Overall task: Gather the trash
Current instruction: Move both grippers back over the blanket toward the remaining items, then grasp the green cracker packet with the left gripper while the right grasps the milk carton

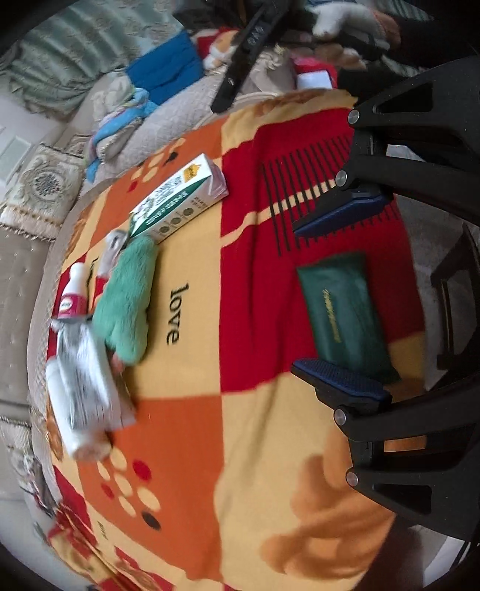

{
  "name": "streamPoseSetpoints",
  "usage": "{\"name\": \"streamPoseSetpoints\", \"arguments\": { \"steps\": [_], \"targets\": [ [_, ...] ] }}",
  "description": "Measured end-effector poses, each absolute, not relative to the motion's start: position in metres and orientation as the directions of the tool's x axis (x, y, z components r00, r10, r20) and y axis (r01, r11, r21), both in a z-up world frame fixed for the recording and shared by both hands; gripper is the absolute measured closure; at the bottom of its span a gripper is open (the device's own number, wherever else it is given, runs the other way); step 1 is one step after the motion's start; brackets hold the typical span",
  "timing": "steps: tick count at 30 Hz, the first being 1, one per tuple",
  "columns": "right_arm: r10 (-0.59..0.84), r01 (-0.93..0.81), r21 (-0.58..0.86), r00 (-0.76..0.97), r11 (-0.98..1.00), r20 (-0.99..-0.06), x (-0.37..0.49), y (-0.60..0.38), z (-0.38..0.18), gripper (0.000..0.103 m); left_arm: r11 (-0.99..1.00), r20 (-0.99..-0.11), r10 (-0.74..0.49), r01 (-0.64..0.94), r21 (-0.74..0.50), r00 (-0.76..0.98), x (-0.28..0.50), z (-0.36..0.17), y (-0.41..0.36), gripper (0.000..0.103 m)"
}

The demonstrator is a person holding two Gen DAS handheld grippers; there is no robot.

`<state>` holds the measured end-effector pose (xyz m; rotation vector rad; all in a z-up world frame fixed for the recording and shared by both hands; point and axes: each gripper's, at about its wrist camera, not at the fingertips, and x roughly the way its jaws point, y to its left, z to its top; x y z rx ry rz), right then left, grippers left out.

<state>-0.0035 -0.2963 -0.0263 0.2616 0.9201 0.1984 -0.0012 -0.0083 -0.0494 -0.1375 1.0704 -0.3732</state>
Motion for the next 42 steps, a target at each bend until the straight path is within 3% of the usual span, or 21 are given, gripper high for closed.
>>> {"name": "streamPoseSetpoints", "arguments": {
  "steps": [5,12,19,26,29,35,42],
  "targets": [
    [0.303,-0.095,0.306,0.575,0.947,-0.760,0.001,-0.278,-0.026,0.047,0.919,-0.803,-0.394,0.215,-0.331,0.447,-0.014,-0.035,0.005,0.036],
    [0.320,-0.123,0.306,0.567,0.944,-0.759,-0.001,-0.266,-0.024,0.046,0.926,-0.836,-0.355,0.281,-0.253,0.419,-0.031,-0.029,0.008,0.036],
    [0.325,-0.107,0.323,0.568,0.940,-0.756,0.000,-0.271,-0.025,0.045,0.957,-0.917,-0.185,0.276,-0.087,0.354,-0.040,-0.060,0.009,0.036],
    [0.337,-0.126,0.325,0.561,0.937,-0.756,0.002,-0.264,-0.025,0.045,0.980,-0.911,-0.129,0.189,-0.057,0.391,-0.002,-0.073,0.021,0.036],
    [0.333,-0.117,0.326,0.561,0.938,-0.758,0.003,-0.264,-0.027,0.045,0.984,-0.890,-0.145,0.159,-0.083,0.433,0.021,-0.070,0.024,0.036],
    [0.339,-0.120,0.329,0.551,0.937,-0.762,0.010,-0.257,-0.028,0.045,0.958,-0.843,-0.286,0.114,-0.264,0.455,0.050,-0.060,0.035,0.036],
    [0.342,-0.137,0.322,0.547,0.937,-0.764,0.024,-0.252,-0.027,0.045,0.936,-0.815,-0.349,0.136,-0.324,0.463,0.044,-0.043,0.028,0.036]
  ]
}}
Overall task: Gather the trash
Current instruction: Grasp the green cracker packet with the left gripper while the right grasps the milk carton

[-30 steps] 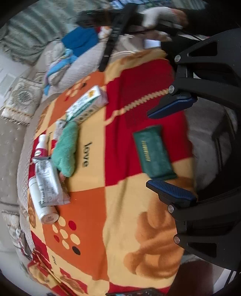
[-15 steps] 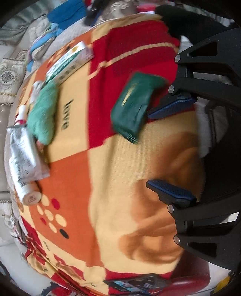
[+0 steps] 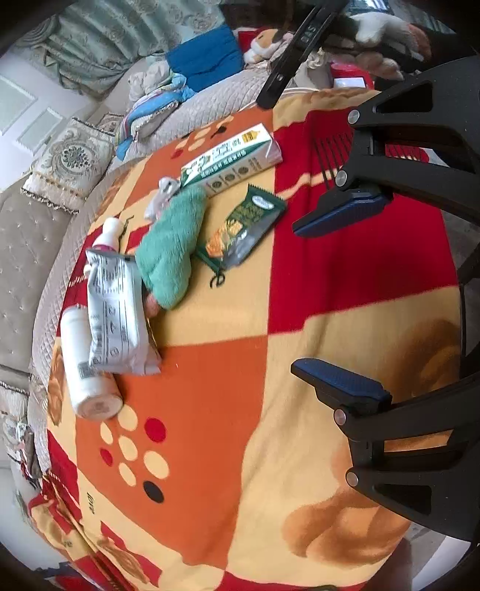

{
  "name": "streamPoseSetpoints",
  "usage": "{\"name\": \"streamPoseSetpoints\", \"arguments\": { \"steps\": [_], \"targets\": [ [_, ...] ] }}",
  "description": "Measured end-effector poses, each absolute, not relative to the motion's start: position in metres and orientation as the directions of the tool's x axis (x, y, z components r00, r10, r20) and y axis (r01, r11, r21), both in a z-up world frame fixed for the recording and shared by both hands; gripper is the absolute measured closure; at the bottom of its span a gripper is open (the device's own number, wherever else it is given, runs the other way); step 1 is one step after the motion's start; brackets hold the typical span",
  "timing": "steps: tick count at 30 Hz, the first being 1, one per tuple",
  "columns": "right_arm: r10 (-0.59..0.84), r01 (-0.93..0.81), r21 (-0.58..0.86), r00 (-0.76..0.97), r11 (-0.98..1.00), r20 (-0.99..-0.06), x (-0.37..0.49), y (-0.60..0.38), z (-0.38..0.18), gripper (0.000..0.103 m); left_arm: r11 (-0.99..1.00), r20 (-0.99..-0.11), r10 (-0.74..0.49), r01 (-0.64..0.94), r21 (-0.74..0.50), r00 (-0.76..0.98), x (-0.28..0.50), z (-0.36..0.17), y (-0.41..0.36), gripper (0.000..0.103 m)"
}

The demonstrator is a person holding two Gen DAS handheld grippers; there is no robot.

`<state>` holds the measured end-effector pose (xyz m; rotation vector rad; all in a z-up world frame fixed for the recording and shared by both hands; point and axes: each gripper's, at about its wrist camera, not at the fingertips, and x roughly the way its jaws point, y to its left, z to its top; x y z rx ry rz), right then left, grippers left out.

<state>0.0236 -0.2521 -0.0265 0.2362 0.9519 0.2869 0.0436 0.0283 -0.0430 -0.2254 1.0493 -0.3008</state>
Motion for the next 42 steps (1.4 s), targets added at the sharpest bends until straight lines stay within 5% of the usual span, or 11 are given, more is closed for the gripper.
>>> {"name": "streamPoseSetpoints", "arguments": {
  "steps": [13,25,31,39,42],
  "targets": [
    [0.344,-0.173,0.298,0.515,0.939,-0.785,0.050,-0.245,-0.035,0.044,0.892,-0.794,-0.397,-0.010,-0.452,0.460,0.100,-0.065,-0.025,0.036],
    [0.364,-0.157,0.332,0.507,0.930,-0.781,0.053,-0.260,-0.044,0.042,0.958,-0.837,-0.263,0.025,-0.287,0.480,0.116,-0.072,-0.072,0.036],
    [0.353,-0.165,0.313,0.503,0.935,-0.789,0.066,-0.248,-0.044,0.039,0.949,-0.839,-0.315,0.122,-0.292,0.444,0.110,-0.070,-0.059,0.079],
    [0.306,-0.203,0.236,0.461,0.950,-0.833,0.102,-0.209,-0.058,0.036,0.942,-0.823,-0.336,0.152,-0.300,0.458,0.100,-0.056,-0.044,0.085],
    [0.234,-0.210,0.151,0.462,0.966,-0.855,0.110,-0.199,-0.066,0.050,0.937,-0.816,-0.349,0.168,-0.306,0.461,0.096,-0.051,-0.047,0.085]
  ]
}}
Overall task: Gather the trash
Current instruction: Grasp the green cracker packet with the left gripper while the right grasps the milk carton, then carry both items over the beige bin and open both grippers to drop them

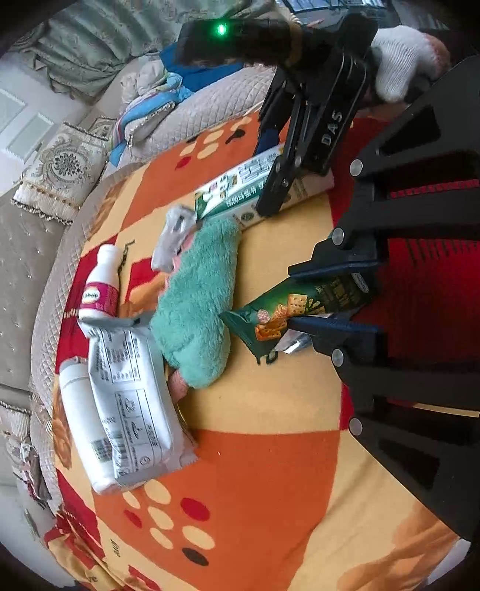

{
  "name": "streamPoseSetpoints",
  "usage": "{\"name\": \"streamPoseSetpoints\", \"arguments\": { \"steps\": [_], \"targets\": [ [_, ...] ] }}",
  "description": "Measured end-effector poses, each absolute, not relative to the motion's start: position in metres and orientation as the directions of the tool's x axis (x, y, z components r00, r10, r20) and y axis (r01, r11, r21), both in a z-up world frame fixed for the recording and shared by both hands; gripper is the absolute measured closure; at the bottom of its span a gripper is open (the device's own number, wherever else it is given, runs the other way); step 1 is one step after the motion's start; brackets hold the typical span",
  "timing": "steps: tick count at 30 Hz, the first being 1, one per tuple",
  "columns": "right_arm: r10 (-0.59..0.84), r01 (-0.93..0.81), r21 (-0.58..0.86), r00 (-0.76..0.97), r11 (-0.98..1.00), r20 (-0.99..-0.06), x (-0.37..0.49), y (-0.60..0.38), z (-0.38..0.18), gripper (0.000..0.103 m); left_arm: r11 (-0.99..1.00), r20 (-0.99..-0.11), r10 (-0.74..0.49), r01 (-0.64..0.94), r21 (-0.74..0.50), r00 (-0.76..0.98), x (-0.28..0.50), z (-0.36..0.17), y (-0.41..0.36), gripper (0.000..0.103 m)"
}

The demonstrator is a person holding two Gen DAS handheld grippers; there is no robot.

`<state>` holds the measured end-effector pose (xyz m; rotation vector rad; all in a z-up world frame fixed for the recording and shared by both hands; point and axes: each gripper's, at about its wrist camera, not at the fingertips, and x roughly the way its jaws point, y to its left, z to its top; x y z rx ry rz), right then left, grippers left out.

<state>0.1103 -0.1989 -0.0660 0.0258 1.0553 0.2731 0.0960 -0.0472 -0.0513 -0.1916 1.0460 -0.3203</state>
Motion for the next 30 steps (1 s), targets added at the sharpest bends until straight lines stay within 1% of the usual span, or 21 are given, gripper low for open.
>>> {"name": "streamPoseSetpoints", "arguments": {
  "steps": [4,12,18,30],
  "targets": [
    [0.230,-0.218,0.139,0.479,0.966,-0.847,0.102,-0.211,-0.062,0.050,0.930,-0.809,-0.368,0.184,-0.319,0.457,0.095,-0.047,-0.052,0.088],
    [0.258,-0.167,0.198,0.565,0.966,-0.783,0.058,-0.266,-0.026,0.050,0.908,-0.776,-0.416,0.269,-0.322,0.474,0.084,-0.024,-0.085,0.089],
    [0.238,-0.116,0.211,0.600,0.971,-0.764,0.032,-0.298,-0.018,0.050,0.888,-0.763,-0.448,0.334,-0.317,0.466,0.077,-0.010,-0.122,0.089],
    [0.146,0.026,0.213,0.648,0.977,-0.748,-0.003,-0.374,-0.009,0.050,0.833,-0.751,-0.501,0.476,-0.283,0.431,0.065,0.008,-0.211,0.089]
  ]
}}
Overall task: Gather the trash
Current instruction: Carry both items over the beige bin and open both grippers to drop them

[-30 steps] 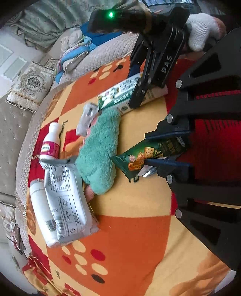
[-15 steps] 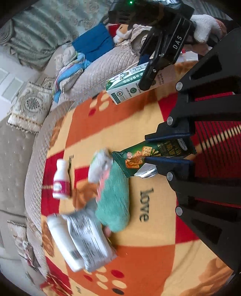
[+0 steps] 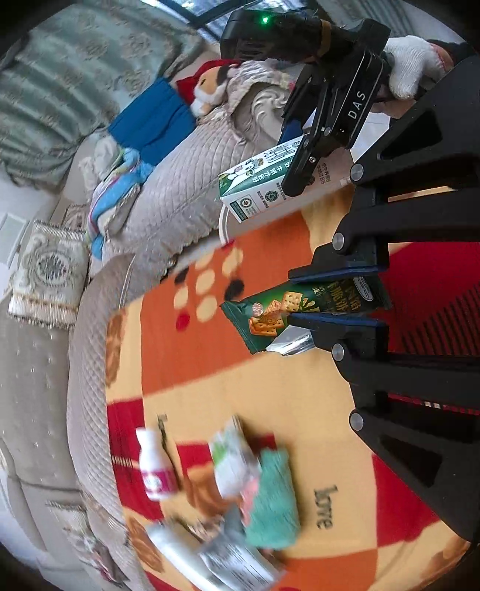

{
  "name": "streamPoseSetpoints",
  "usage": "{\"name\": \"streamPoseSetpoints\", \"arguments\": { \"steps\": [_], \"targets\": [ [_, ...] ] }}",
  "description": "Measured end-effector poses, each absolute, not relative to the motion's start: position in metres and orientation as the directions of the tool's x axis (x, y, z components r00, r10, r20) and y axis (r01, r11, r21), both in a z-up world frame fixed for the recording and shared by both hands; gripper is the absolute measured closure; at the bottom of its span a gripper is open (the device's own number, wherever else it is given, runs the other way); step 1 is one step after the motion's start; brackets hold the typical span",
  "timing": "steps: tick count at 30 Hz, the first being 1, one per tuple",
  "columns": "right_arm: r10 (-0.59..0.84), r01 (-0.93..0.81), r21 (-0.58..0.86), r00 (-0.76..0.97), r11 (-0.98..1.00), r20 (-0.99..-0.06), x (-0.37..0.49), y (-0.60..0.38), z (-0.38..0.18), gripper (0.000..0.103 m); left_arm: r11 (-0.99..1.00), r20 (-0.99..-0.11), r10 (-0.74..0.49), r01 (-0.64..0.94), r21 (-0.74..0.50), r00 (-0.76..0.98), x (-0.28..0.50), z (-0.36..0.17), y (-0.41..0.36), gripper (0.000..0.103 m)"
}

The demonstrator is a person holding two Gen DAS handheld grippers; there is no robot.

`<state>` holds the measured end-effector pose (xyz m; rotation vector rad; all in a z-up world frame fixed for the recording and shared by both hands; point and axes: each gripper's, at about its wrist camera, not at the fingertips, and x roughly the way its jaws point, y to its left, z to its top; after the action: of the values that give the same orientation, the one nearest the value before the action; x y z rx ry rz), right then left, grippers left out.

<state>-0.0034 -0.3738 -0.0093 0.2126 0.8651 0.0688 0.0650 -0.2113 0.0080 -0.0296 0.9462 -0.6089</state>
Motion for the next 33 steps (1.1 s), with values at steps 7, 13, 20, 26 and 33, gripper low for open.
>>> {"name": "streamPoseSetpoints", "arguments": {
  "steps": [7,13,20,26,33],
  "targets": [
    [0.091,0.126,0.228,0.658,0.965,-0.747,-0.020,-0.424,-0.014,0.050,0.791,-0.761,-0.526,0.548,-0.273,0.380,0.063,0.005,-0.266,0.089],
    [0.048,0.215,0.243,0.648,0.946,-0.760,-0.029,-0.466,-0.028,0.050,0.751,-0.769,-0.545,0.602,-0.271,0.334,0.063,-0.002,-0.313,0.089],
    [0.034,0.315,0.282,0.610,0.906,-0.791,-0.024,-0.506,-0.060,0.050,0.718,-0.786,-0.556,0.632,-0.290,0.271,0.068,-0.022,-0.357,0.089],
    [0.045,0.366,0.301,0.567,0.881,-0.822,-0.019,-0.521,-0.090,0.050,0.706,-0.790,-0.566,0.634,-0.316,0.237,0.074,-0.038,-0.375,0.088],
    [0.053,0.427,0.331,0.545,0.841,-0.837,-0.022,-0.536,-0.107,0.041,0.699,-0.782,-0.584,0.625,-0.347,0.219,0.079,-0.044,-0.377,0.055]
  ]
}}
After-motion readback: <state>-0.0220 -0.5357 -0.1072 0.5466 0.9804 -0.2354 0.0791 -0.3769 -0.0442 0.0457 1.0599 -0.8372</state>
